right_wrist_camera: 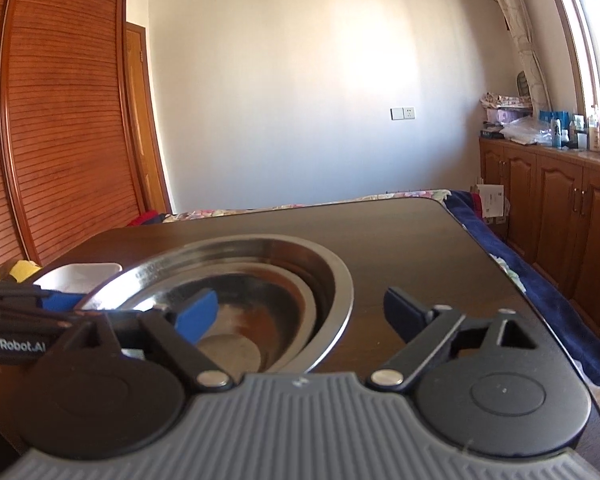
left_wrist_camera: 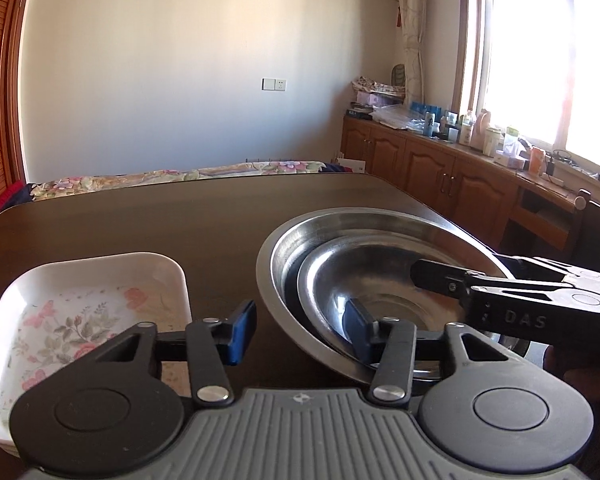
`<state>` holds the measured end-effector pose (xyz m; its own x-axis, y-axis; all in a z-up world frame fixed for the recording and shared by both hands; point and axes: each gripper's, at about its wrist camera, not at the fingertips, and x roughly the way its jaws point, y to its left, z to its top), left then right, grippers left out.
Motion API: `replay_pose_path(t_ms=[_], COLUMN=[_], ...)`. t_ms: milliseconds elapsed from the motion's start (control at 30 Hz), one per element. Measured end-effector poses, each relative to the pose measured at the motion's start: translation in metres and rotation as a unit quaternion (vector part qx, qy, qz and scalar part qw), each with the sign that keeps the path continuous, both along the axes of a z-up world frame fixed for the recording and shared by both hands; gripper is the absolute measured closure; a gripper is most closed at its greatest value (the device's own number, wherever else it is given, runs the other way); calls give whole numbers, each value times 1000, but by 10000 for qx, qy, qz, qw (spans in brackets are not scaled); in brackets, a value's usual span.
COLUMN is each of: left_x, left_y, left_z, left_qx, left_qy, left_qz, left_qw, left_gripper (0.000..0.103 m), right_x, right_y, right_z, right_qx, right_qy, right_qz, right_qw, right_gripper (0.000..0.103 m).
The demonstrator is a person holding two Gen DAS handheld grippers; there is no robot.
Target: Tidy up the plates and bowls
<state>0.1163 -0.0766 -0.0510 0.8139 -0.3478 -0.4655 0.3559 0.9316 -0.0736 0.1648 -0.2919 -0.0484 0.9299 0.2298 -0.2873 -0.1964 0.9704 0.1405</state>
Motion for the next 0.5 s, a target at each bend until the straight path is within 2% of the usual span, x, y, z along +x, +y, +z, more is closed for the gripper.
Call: replay_pose_path(t_ms=[200,500], left_x=[-2,-2], left_y=[1,-1], left_z=[-1,0], left_qx=[-14,-42], left_qy=[-34,-82], left_qz=[-18,24], left_qw=[10000,10000], left_gripper=[60,70], right_x=[3,1], right_y=[-2,-4], right_z=[-3,-4], right_qx=[62,158], right_qy=[140,83], right_qz=[33,109], right_qw=[9999,9998], right_gripper=[54,68])
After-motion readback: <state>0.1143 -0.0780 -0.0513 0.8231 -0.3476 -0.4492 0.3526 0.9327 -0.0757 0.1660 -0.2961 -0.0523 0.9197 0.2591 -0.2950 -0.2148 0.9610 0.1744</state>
